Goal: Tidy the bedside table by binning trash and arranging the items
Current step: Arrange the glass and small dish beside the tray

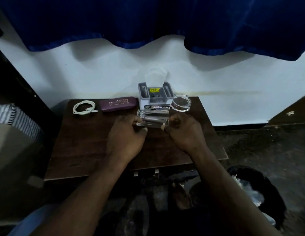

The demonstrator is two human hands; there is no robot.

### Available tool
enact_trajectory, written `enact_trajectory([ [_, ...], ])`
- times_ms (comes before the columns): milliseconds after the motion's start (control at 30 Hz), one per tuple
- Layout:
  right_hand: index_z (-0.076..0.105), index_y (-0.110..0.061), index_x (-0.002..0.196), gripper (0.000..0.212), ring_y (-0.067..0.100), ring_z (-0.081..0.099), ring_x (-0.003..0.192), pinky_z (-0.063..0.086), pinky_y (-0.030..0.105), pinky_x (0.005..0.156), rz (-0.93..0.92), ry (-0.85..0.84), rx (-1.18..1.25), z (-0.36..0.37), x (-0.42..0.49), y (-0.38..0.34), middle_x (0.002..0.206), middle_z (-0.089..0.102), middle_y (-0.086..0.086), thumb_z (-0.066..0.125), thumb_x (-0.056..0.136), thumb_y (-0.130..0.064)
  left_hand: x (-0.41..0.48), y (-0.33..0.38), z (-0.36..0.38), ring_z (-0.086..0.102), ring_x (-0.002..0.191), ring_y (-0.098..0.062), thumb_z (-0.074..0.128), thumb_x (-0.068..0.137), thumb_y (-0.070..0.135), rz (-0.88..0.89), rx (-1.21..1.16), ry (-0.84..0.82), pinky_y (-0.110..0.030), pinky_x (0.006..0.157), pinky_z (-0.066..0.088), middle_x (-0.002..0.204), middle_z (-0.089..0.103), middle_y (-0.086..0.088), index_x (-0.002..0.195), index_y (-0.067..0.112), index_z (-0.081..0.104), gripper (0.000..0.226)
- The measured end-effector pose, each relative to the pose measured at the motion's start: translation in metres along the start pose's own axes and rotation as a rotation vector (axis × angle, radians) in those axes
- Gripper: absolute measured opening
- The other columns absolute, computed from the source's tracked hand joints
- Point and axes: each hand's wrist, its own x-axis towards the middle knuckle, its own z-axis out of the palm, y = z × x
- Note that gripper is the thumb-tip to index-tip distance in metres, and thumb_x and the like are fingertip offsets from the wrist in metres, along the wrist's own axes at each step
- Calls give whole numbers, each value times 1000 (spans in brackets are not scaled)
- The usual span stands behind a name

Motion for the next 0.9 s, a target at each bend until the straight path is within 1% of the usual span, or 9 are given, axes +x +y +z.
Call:
enact_trajectory([
  [67, 71, -24, 98, 27, 14, 67, 96, 45, 23, 81, 15, -27, -1, 2, 5, 1, 95, 68, -9, 85, 79, -38, 6, 0, 6, 59, 111, -21, 78, 77, 34, -15, 8, -22, -27, 90, 44, 118, 62, -1, 116, 31, 66, 41],
  [167, 69, -24, 100, 29, 15, 67, 98, 41, 23, 80, 45, -87, -42, 3, 16, 1, 96, 70, -8, 84, 81, -41, 22, 4, 11, 55, 122, -32, 77, 78, 33, -42, 12, -46, -38, 102, 48, 135, 51, -11, 136, 28, 53, 62],
  [267, 64, -29, 98, 29, 14, 68, 97, 44, 23, 82, 84, -141, -35, 3, 28, 4, 90, 67, -11, 83, 81, -43, 38, 5, 18, 54, 125, -38, 75, 81, 33, -91, 4, -56, -41, 105, 46, 140, 49, -17, 145, 23, 46, 71],
  [367, 65, -29, 104, 34, 15, 69, 99, 52, 27, 88, 80, -169, -32, 8, 39, 7, 92, 69, -12, 84, 80, -43, 46, 5, 29, 55, 124, -39, 73, 80, 34, -149, -22, -117, -39, 101, 45, 139, 50, -17, 144, 25, 44, 71],
  [500, 68, -25, 112, 40, 17, 70, 100, 57, 36, 93, 67, -169, -14, 13, 50, 7, 98, 72, -7, 84, 79, -41, 53, 5, 42, 54, 124, -36, 69, 79, 32, -115, -15, -178, -37, 97, 45, 135, 56, -14, 142, 26, 45, 68],
  [567, 67, -28, 107, 35, 18, 72, 95, 59, 38, 90, 65, -176, -5, 13, 53, 9, 93, 71, -8, 84, 78, -41, 56, 5, 46, 53, 125, -36, 71, 80, 30, -86, 21, -210, -38, 102, 46, 139, 53, -16, 148, 27, 41, 75],
  [667, 62, -36, 85, 22, 16, 72, 92, 59, 37, 88, 61, -155, -25, 10, 57, 16, 84, 71, -12, 82, 77, -41, 59, 5, 49, 48, 129, -39, 74, 80, 29, -20, 154, -202, -43, 104, 44, 145, 46, -15, 149, 31, 41, 76],
  [800, 68, -37, 83, 19, 15, 73, 94, 56, 30, 85, 116, -47, -61, -2, 69, 33, 91, 77, -9, 75, 75, -52, 58, 10, 52, 35, 134, -40, 76, 77, 30, 95, 393, -148, -52, 104, 43, 156, 32, -8, 147, 32, 44, 77],
  [900, 72, -29, 107, 33, 26, 71, 107, 50, 29, 85, 127, 58, -131, -5, 79, 49, 110, 78, 2, 76, 80, -46, 56, 14, 57, 32, 134, -37, 77, 75, 34, 159, 428, -143, -54, 102, 43, 157, 28, -3, 148, 36, 42, 81],
])
